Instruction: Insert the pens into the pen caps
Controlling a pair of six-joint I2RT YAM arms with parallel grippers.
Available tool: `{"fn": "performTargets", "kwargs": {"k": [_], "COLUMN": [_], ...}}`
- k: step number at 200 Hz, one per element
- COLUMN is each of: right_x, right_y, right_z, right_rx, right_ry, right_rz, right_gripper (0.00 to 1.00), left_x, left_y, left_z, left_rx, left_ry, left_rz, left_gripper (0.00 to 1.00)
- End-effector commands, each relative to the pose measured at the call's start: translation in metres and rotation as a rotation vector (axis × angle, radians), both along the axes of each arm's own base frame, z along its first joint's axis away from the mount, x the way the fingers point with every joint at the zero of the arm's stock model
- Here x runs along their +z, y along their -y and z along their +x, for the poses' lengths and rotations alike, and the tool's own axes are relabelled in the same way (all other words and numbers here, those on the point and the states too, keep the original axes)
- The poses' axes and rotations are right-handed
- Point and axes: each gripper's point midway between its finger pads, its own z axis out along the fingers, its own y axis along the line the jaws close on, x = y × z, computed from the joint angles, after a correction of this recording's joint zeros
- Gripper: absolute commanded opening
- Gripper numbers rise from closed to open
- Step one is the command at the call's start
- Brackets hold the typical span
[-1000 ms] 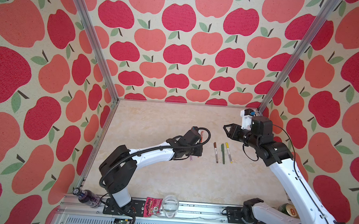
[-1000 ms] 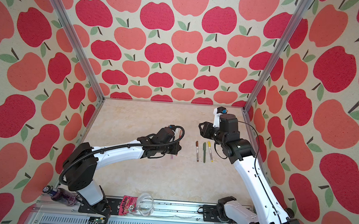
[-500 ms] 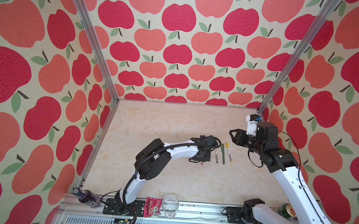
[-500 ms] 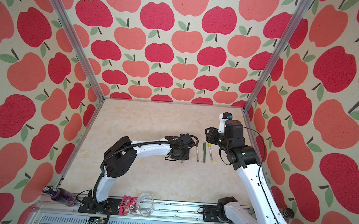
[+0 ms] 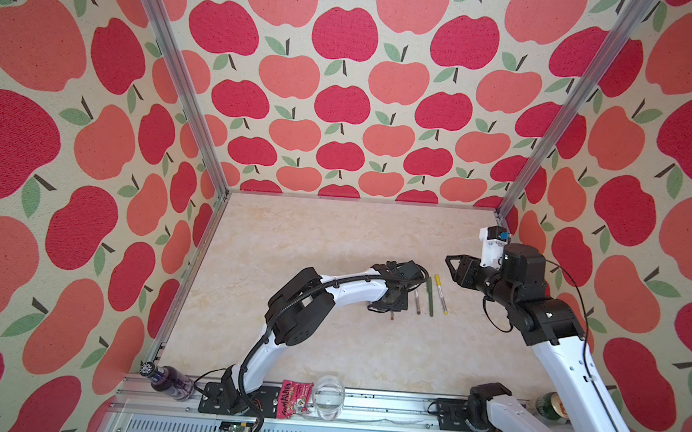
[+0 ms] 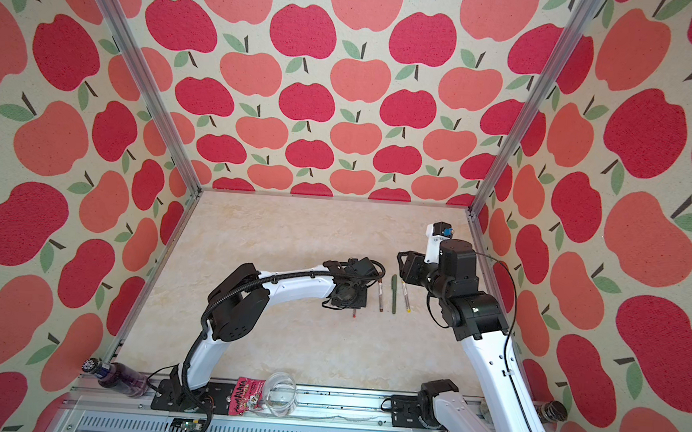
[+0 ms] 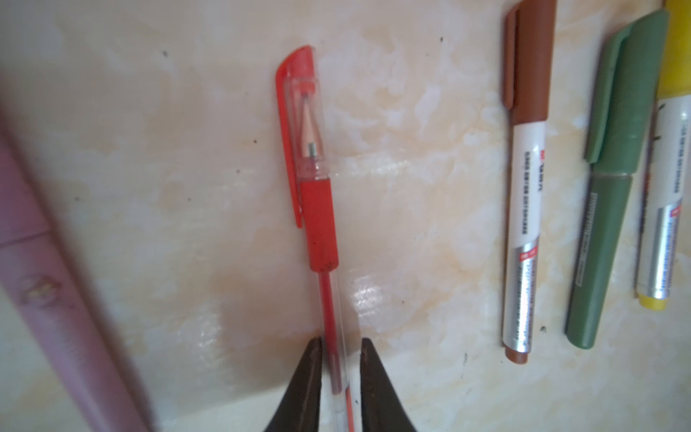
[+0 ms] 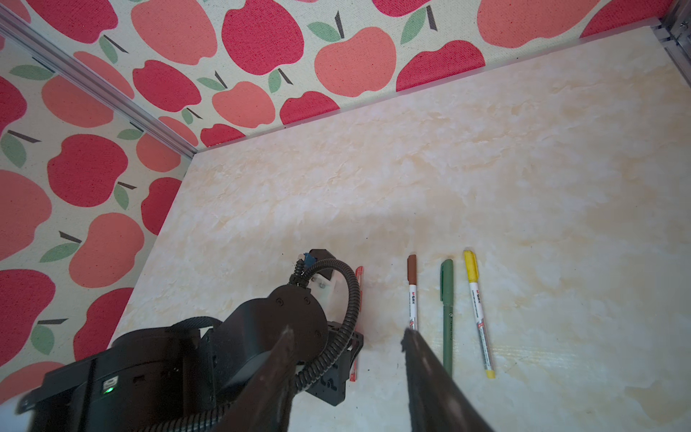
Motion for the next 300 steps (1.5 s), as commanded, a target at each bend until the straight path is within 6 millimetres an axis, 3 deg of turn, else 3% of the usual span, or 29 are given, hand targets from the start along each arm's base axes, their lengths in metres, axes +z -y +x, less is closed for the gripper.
{"fn": "performTargets", "kwargs": {"k": [1, 34, 56, 76, 104, 130, 143, 158, 178, 195, 221, 239, 300], "right_x": [-0.002, -0.003, -0.006, -0.009, -0.009, -0.004, -0.005, -0.011, -0.031, -0.06, -0.104, -0.127, -0.164], "right_y": [0.002, 0.003, 0.002, 0.001, 0.008, 0.027, 0.039, 0.055, 0.074, 0.091, 0.111, 0.117, 0.113], "right_z": [-0.006, -0.009, -0.008, -0.006, 0.004, 0.022, 0.034, 0.047, 0.062, 0.071, 0.075, 0.076, 0.082], "right_rx": [0.015, 0.018, 0.024, 0.033, -0.003, -0.084, -0.135, -0.202, -0.265, -0.311, -0.354, -0.335, -0.309], "right_ry": [-0.001, 0.003, -0.002, -0.004, 0.011, 0.07, 0.116, 0.169, 0.238, 0.283, 0.273, 0.237, 0.306], "right_rz": [-0.009, -0.012, -0.015, -0.019, -0.03, -0.074, -0.107, -0.15, -0.221, -0.269, -0.344, -0.431, -0.44], "right_gripper": [0.49, 0.49, 0.49, 0.51, 0.53, 0.54, 0.54, 0.54, 0.54, 0.55, 0.55, 0.58, 0.61], "left_x": [-0.018, -0.012, 0.013, 0.059, 0.154, 0.239, 0.274, 0.29, 0.283, 0.266, 0.217, 0.186, 0.111], "left_y": [-0.01, -0.008, -0.003, -0.001, -0.012, -0.059, -0.101, -0.161, -0.262, -0.342, -0.427, -0.455, -0.467], "left_z": [-0.004, -0.002, 0.005, 0.014, 0.026, 0.04, 0.049, 0.059, 0.07, 0.066, 0.048, 0.042, 0.071], "left_rx": [0.002, -0.002, -0.034, -0.074, -0.161, -0.193, -0.161, -0.101, 0.085, 0.274, 0.5, 0.564, 0.52], "left_ry": [-0.042, -0.027, 0.045, 0.164, 0.432, 0.732, 0.864, 0.952, 0.994, 1.029, 1.007, 0.971, 0.914], "left_rz": [0.071, 0.06, 0.017, -0.036, -0.093, -0.044, 0.008, 0.076, 0.148, 0.174, 0.207, 0.217, 0.222], "left_gripper": [0.23, 0.27, 0.33, 0.4, 0.49, 0.7, 0.82, 0.88, 1.0, 0.99, 0.99, 0.99, 0.99]}}
